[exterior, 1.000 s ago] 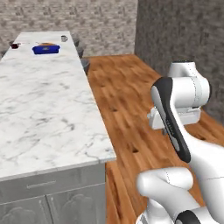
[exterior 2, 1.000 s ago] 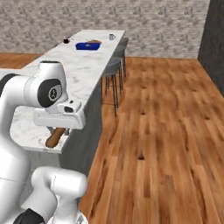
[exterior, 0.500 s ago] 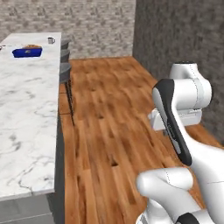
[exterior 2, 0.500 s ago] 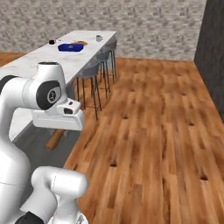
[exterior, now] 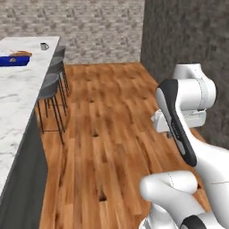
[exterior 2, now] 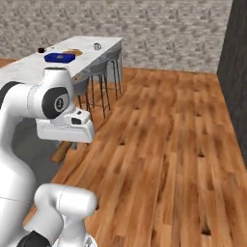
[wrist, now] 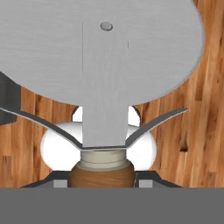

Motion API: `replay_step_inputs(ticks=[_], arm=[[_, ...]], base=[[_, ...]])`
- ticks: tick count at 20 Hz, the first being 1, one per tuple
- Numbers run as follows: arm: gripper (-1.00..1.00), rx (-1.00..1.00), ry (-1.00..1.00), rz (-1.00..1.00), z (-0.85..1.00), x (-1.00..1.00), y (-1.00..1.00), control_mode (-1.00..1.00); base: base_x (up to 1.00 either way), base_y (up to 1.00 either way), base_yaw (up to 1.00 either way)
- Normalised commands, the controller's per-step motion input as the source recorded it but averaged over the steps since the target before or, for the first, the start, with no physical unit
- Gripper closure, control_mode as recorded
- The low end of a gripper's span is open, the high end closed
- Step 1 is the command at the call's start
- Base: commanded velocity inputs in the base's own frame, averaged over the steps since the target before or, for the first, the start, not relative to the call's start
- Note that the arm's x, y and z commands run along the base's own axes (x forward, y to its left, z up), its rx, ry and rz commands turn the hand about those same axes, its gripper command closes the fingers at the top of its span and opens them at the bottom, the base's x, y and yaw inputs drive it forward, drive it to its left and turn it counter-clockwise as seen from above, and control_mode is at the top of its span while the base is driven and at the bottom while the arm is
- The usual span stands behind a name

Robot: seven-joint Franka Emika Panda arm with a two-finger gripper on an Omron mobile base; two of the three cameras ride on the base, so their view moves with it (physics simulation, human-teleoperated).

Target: Take the pizza cutter from the drawer on the left and place it on the dining counter for cutting.

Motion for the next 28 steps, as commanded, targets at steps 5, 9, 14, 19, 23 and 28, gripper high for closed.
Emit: replay_step_inputs(ticks=[5, 9, 14, 19, 23, 28], arm=[[1.0, 0.0, 0.0, 0.0, 0.0, 0.0, 0.0, 1.0], [1.0, 0.0, 0.0, 0.0, 0.0, 0.0, 0.0, 1.0], [1.0, 0.0, 0.0, 0.0, 0.0, 0.0, 0.0, 1.0], [1.0, 0.0, 0.0, 0.0, 0.0, 0.0, 0.0, 1.0], [1.0, 0.0, 0.0, 0.0, 0.0, 0.0, 0.0, 1.0], [1.0, 0.0, 0.0, 0.0, 0.0, 0.0, 0.0, 1.0]], base=[[1.0, -0.56, 0.11], [1.0, -0.27, 0.05], [1.0, -0.01, 0.01], [1.0, -0.04, 0.02], [1.0, 0.0, 0.04], [1.0, -0.03, 0.06]])
